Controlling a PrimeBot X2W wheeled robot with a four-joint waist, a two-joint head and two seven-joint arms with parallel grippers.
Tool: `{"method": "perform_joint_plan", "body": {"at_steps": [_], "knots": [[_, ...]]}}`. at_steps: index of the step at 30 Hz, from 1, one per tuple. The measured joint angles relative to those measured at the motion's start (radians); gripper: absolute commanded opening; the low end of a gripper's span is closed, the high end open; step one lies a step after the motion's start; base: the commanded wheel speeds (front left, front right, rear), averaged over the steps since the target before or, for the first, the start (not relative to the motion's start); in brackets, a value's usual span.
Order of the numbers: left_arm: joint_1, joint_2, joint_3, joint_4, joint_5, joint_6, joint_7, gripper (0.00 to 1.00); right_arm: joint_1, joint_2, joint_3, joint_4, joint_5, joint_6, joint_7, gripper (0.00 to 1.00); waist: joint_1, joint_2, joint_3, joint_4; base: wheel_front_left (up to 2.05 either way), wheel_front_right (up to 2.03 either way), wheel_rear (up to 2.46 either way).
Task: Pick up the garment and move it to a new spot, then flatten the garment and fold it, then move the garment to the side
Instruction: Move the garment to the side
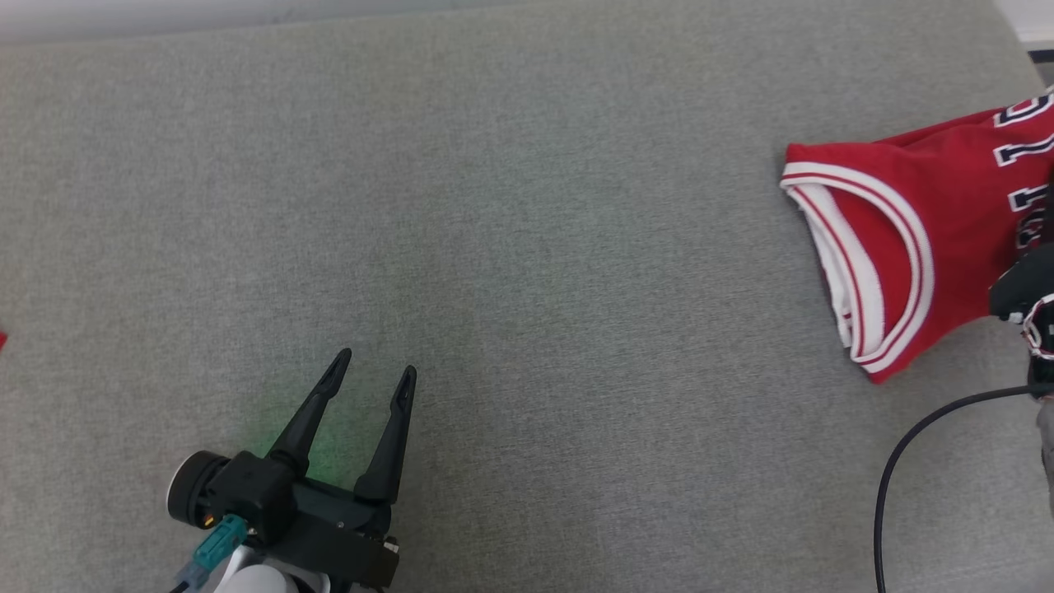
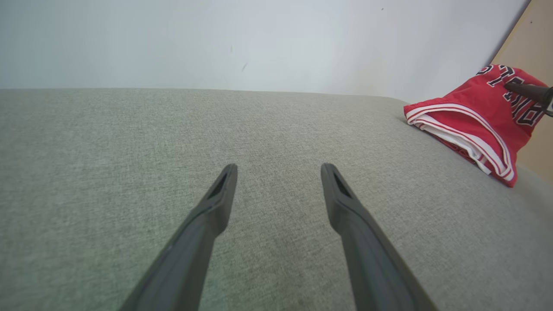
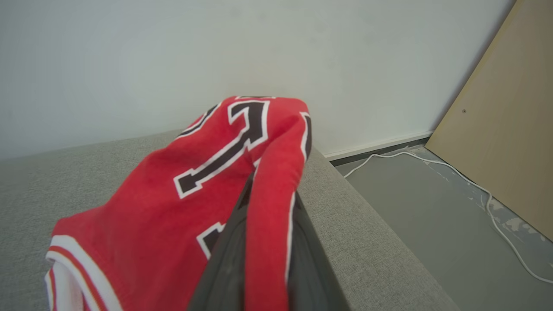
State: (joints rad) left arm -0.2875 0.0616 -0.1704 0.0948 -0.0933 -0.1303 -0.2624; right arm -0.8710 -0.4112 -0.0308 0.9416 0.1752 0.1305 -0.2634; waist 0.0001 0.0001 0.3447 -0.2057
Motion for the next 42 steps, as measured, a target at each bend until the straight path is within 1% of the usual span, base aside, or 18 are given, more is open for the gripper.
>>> {"method": "perform_joint_plan", "body": {"at_steps": [2,3,4,10,11,12,16,18,19,21,24,28,30,32,34,36,39,42], "knots": [[-0.002,0.003,0.001,-0.004,0.0,0.0,0.0,1.0,-0.011,-0.006,-0.037,0.008,-0.042,0.0,0.0,0.0,0.0,0.0,0.013,0.01,0.0,0.0,0.0],[-0.003,0.005,0.0,-0.006,0.0,0.0,0.0,1.0,-0.023,-0.007,-0.063,0.013,-0.093,0.0,0.0,0.0,0.0,0.0,0.025,0.018,0.0,0.0,0.0],[-0.003,0.005,0.0,-0.006,0.0,0.0,0.0,1.0,-0.023,-0.007,-0.063,0.013,-0.093,0.0,0.0,0.0,0.0,0.0,0.025,0.018,0.0,0.0,0.0],[-0.012,0.008,-0.003,-0.007,0.005,0.0,0.0,1.0,-0.056,-0.015,-0.18,0.007,-0.21,0.0,0.0,0.0,0.0,0.0,0.05,0.035,0.0,0.0,0.0],[-0.015,0.009,-0.005,-0.007,0.005,0.0,0.0,1.0,-0.061,-0.016,-0.2,0.008,-0.226,0.0,0.0,0.21,0.0,0.0,0.052,0.038,0.0,0.0,0.0],[-0.019,0.009,-0.006,-0.007,0.006,0.0,0.0,1.0,-0.064,-0.017,-0.222,0.008,-0.247,0.0,0.0,1.0,0.0,0.0,0.054,0.04,0.0,0.0,0.0],[-0.02,0.007,-0.002,-0.002,0.006,0.0,0.0,1.0,-0.063,-0.015,-0.311,-0.009,-0.332,0.0,0.0,1.0,0.0,0.0,0.052,0.049,0.0,0.0,0.0],[-0.02,0.005,0.002,0.0,0.006,0.0,0.0,1.0,-0.06,0.001,-0.346,-0.049,-0.354,0.0,0.0,1.0,-0.0001,0.0,0.046,0.051,0.0,0.0,0.0],[-0.02,0.004,0.004,0.001,0.005,0.0,0.0,1.0,-0.058,0.015,-0.346,-0.069,-0.36,0.0,0.0,1.0,-0.0002,0.0,0.042,0.053,0.0,0.0,0.0],[-0.019,0.002,0.008,0.0,0.007,0.0,0.0,1.0,-0.044,0.05,-0.315,-0.118,-0.36,0.0,0.0,1.0,-0.0002,0.0,0.032,0.055,0.0,0.0,0.0],[-0.006,-0.002,0.027,0.002,0.01,0.0,0.0,1.0,-0.009,0.088,-0.25,-0.191,-0.309,0.0,0.0,1.0,-0.0001,0.0,0.012,0.058,0.0,0.0,0.0],[0.021,-0.006,0.051,0.007,0.013,0.001,0.0,1.0,0.075,0.107,-0.138,-0.287,-0.207,0.0,-0.001,1.0,-0.0003,-0.0002,-0.025,0.062,0.0,0.0,0.0],[0.037,-0.008,0.066,0.012,0.014,0.009,0.0,1.0,0.128,0.12,-0.075,-0.331,-0.16,0.0,0.0,1.0,-0.0002,-0.0002,-0.046,0.064,0.0,0.0,0.0],[0.052,-0.008,0.081,0.019,0.012,0.018,0.0,1.0,0.185,0.123,0.002,-0.372,-0.128,0.0,0.0,1.0,-0.0002,-0.0002,-0.068,0.068,0.0,0.0,0.0],[0.069,-0.009,0.094,0.021,0.006,0.019,0.0,1.0,0.236,0.124,0.047,-0.397,-0.082,0.0,0.0,1.0,-0.0003,-0.0002,-0.092,0.072,0.0,0.0,0.0],[0.086,-0.011,0.108,0.023,0.002,0.023,0.0,1.0,0.285,0.126,0.073,-0.42,-0.058,0.0,0.0,1.0,-0.0003,-0.0002,-0.117,0.077,0.0,0.0,0.0],[0.111,-0.01,0.132,0.023,-0.001,0.031,0.0,1.0,0.336,0.14,0.085,-0.454,-0.025,0.0,0.0,1.0,-0.0004,-0.0002,-0.153,0.087,0.0,0.0,0.0],[0.135,-0.011,0.157,0.023,-0.01,0.041,0.0,1.0,0.395,0.175,0.095,-0.473,0.001,0.0,0.0,1.0,-0.0004,-0.0002,-0.186,0.097,0.0,0.0,0.0]]}}
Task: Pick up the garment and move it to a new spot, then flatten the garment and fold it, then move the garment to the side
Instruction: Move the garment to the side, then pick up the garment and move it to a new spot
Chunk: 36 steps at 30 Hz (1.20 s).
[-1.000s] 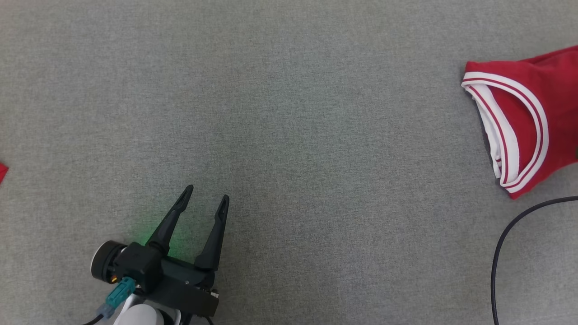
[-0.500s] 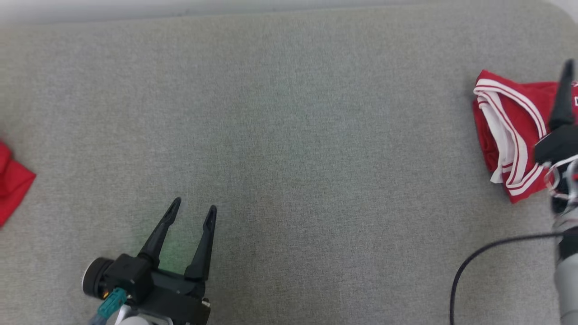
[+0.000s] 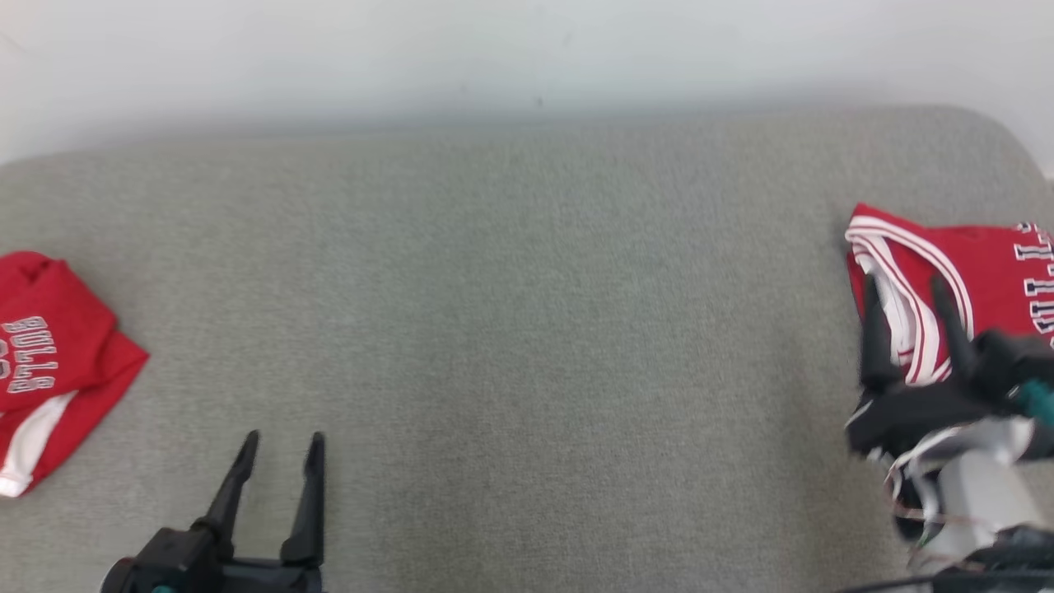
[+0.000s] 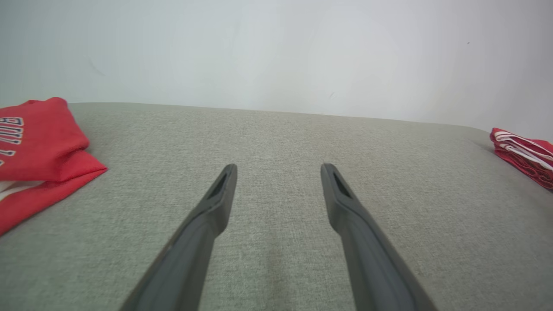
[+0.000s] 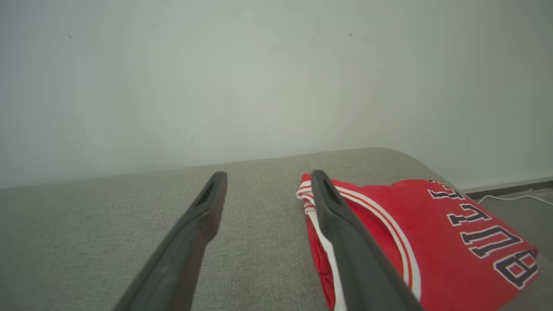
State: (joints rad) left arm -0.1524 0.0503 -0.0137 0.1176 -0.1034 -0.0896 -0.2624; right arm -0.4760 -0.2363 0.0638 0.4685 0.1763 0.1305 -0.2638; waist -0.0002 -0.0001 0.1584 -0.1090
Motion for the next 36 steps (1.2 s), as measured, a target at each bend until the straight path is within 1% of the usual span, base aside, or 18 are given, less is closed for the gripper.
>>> {"method": "perform_joint_plan", "body": {"at_steps": [3,10,13,17,25,31,36], "knots": [[0.014,0.001,0.026,-0.002,-0.011,0.005,0.0,1.0,0.05,0.024,0.013,-0.007,0.01,0.0,0.0,1.0,0.0,0.0,-0.03,0.011,0.0,0.0,0.0],[0.058,0.001,0.063,0.016,-0.013,0.031,0.0,1.0,0.154,0.056,0.038,-0.018,0.009,0.0,0.0,1.0,0.0,0.0,-0.094,0.038,0.0,0.0,0.0],[0.08,0.001,0.072,0.03,-0.012,0.039,0.0,1.0,0.196,0.075,0.049,-0.035,0.009,0.0,0.0,1.0,0.0,0.0,-0.118,0.048,0.0,0.0,0.0],[0.091,0.001,0.076,0.043,-0.007,0.053,0.0,1.0,0.234,0.085,0.059,-0.05,0.002,0.0,0.0,1.0,0.0001,0.0,-0.143,0.064,0.0,0.0,0.0],[0.118,0.001,0.083,0.073,0.03,0.075,0.0,1.0,0.286,0.11,0.068,-0.1,-0.01,0.0,0.0,1.0,0.0001,0.0001,-0.192,0.082,0.0,0.0,0.0],[0.132,0.0,0.08,0.101,0.052,0.107,0.0,1.0,0.308,0.117,0.081,-0.111,-0.01,0.0,0.0,1.0,0.0002,0.0001,-0.209,0.08,0.0,0.0,0.0],[0.135,0.0,0.081,0.12,0.074,0.114,0.0,1.0,0.329,0.123,0.087,-0.11,-0.008,0.0,0.0,1.0,0.0002,0.0001,-0.216,0.079,0.0,0.0,0.0]]}}
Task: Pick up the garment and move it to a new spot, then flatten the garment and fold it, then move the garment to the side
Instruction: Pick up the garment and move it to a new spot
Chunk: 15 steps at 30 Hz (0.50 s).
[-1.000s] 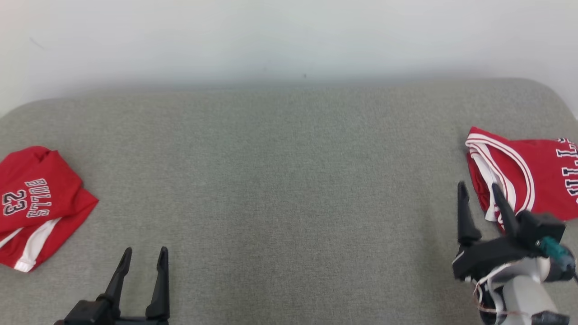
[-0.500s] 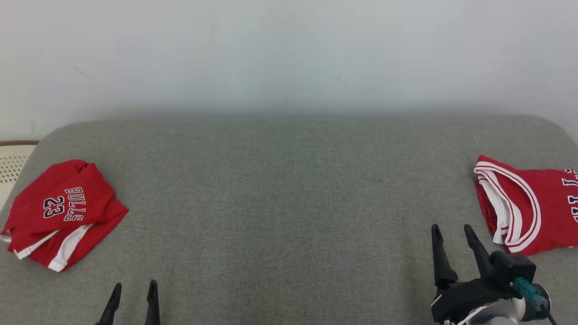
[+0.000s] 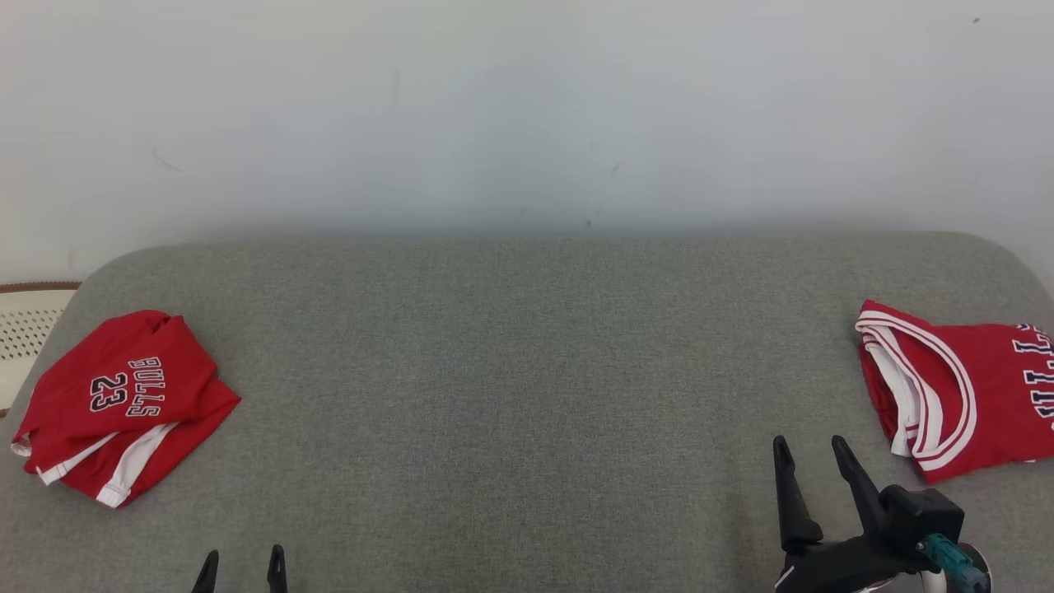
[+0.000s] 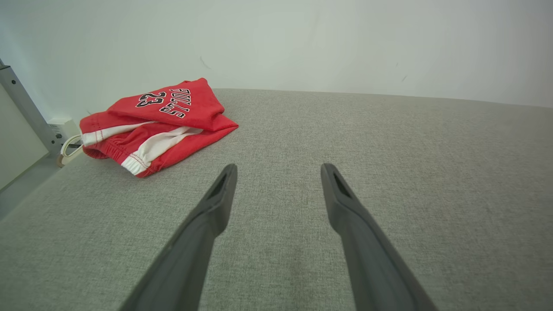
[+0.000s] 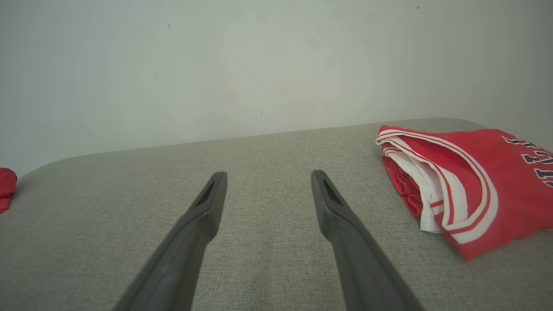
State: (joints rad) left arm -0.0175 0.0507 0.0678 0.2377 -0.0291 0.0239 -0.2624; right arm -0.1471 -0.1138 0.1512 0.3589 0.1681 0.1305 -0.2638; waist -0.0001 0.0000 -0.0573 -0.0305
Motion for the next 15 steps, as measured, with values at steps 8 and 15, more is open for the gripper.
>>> {"method": "perform_joint_plan", "body": {"at_steps": [8,15], "knots": [[0.0,0.002,0.012,0.011,0.012,0.004,0.0,1.0,0.016,0.006,0.015,0.001,0.005,0.0,0.0,1.0,0.0,0.0,0.001,-0.002,0.0,0.0,0.0],[-0.001,0.004,0.017,0.016,0.014,0.004,0.0,1.0,0.016,0.005,0.032,0.004,0.007,0.0,0.0,1.0,0.0,0.0001,0.005,-0.013,0.0,0.0,0.0]]}}
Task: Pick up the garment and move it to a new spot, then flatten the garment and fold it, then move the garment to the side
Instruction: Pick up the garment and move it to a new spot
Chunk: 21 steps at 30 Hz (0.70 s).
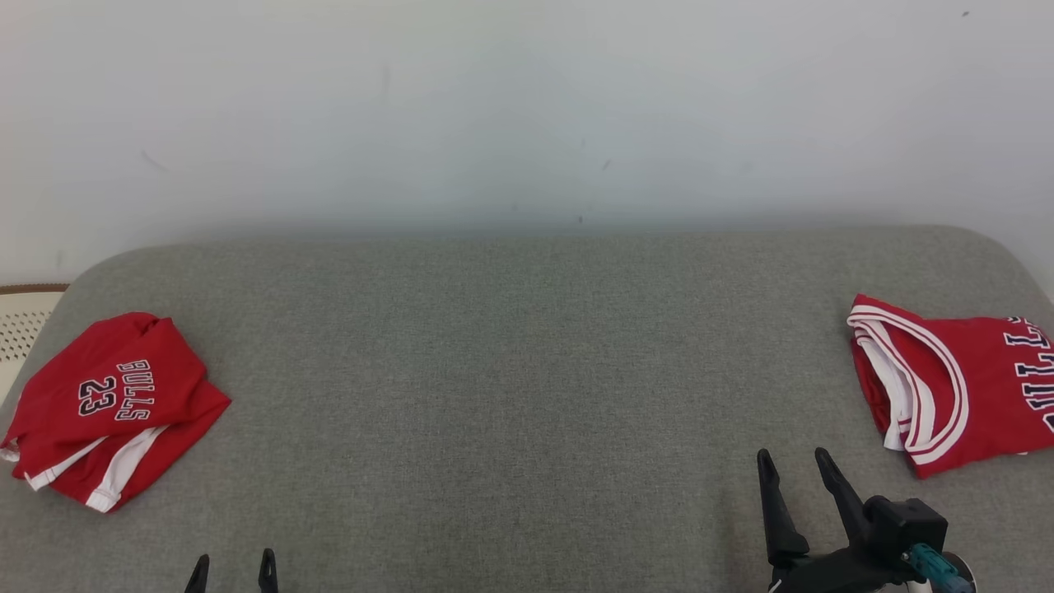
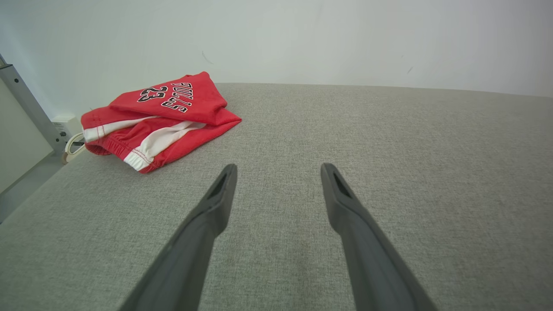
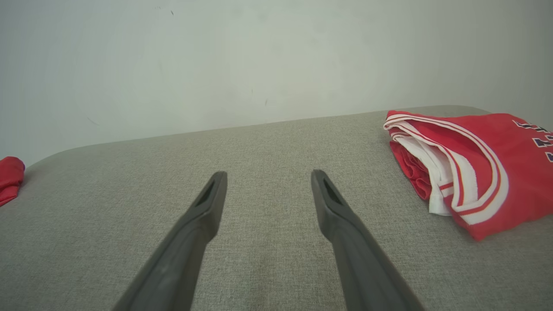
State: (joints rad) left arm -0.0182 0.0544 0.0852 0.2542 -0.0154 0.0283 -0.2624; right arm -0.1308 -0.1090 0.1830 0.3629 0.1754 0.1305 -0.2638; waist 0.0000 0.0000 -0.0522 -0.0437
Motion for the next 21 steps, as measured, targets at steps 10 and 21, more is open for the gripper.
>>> {"method": "perform_joint_plan", "body": {"at_steps": [10,21], "knots": [[-0.003,0.0,0.003,0.001,-0.003,0.0,0.0,1.0,0.0,-0.004,-0.001,0.0,0.001,0.0,0.0,1.0,0.0,0.0,0.008,0.001,0.0,0.0,0.0],[-0.005,-0.001,0.016,-0.002,-0.005,0.024,0.0,1.0,-0.003,0.002,0.033,-0.001,0.004,0.0,0.0,1.0,0.0,0.0,0.023,0.056,0.0,0.0,0.0]]}}
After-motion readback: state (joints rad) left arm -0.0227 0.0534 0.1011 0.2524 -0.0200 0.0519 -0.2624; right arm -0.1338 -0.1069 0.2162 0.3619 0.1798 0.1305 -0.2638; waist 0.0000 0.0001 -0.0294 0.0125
